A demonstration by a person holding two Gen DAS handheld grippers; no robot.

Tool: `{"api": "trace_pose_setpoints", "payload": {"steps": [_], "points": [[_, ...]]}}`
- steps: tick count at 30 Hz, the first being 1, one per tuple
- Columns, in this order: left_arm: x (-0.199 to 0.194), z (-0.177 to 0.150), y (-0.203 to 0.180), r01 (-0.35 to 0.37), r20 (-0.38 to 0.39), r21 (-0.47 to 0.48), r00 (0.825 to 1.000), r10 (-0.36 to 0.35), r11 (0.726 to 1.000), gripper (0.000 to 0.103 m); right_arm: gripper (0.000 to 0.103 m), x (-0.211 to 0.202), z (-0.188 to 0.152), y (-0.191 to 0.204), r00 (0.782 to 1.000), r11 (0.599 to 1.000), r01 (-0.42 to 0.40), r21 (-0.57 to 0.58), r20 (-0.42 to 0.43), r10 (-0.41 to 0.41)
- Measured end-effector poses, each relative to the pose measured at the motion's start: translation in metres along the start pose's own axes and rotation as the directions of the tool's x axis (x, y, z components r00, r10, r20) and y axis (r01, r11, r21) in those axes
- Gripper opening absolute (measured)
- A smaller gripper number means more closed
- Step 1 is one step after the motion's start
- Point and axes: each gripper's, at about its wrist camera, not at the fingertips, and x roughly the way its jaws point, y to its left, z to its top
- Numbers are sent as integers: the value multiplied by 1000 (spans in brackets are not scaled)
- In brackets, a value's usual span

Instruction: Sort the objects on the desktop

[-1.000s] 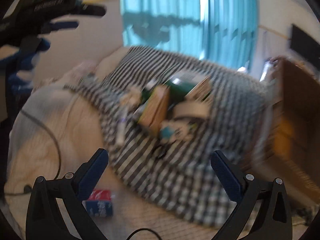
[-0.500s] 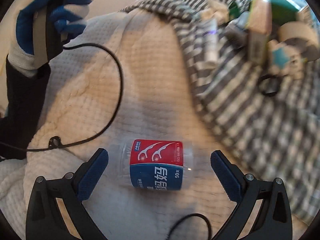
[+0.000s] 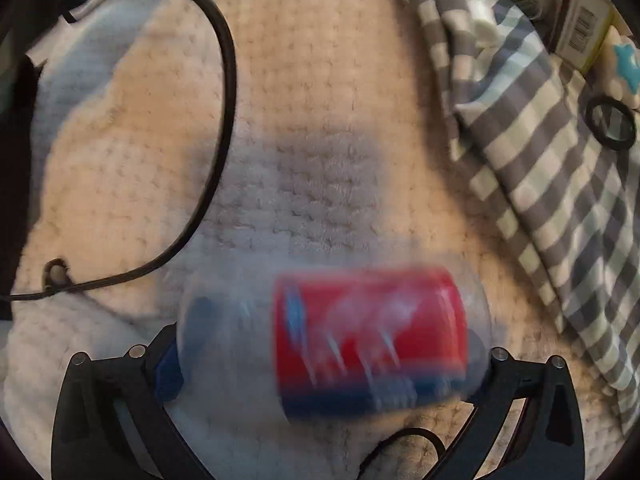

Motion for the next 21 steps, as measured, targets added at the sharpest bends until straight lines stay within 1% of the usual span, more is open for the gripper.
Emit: {"api": "trace_pose_setpoints", "payload": {"steps": [2,4,6,9,10,12,14,15,16,19,20,21], "points": [[-3,2,-2,0,9,15,1000,0,1000,103,90,-8,3,-10,997,997,68,42,24,-69],[-3,4,-1,4,18,18,1000,-5,1000,103,90,-15,5,-16,988,988,138,69,57,-142],[-2,6,-1,10,22,15,1000,-10,1000,103,90,-24,7,-20,980,981,177,79,80,-183],[2,9,-2,10,19,10,1000,-10,1000,103,90,-40,12,-23,958,964,251,93,118,-261],[3,10,-2,9,16,9,1000,-9,1000,103,90,-48,14,-24,945,953,284,107,137,-297],[5,13,-3,9,18,7,1000,-9,1000,103,90,-64,17,-26,908,923,364,124,174,-381],[9,15,-5,4,19,11,1000,-4,1000,103,90,-83,22,-29,861,887,439,144,214,-462],[11,17,-5,1,18,10,1000,-1,1000,103,90,-93,23,-32,837,870,464,165,239,-492],[13,17,-5,1,17,8,1000,-1,1000,103,90,-102,24,-34,819,857,481,183,256,-514],[22,17,-8,13,5,-6,1000,-13,1000,103,90,-132,28,-47,736,799,545,255,311,-601],[26,17,-9,20,-5,-9,1000,-20,1000,103,90,-139,33,-54,712,780,561,275,319,-625],[31,16,-11,27,-17,-8,999,-28,1000,103,90,-138,37,-55,691,765,573,295,329,-644]]}}
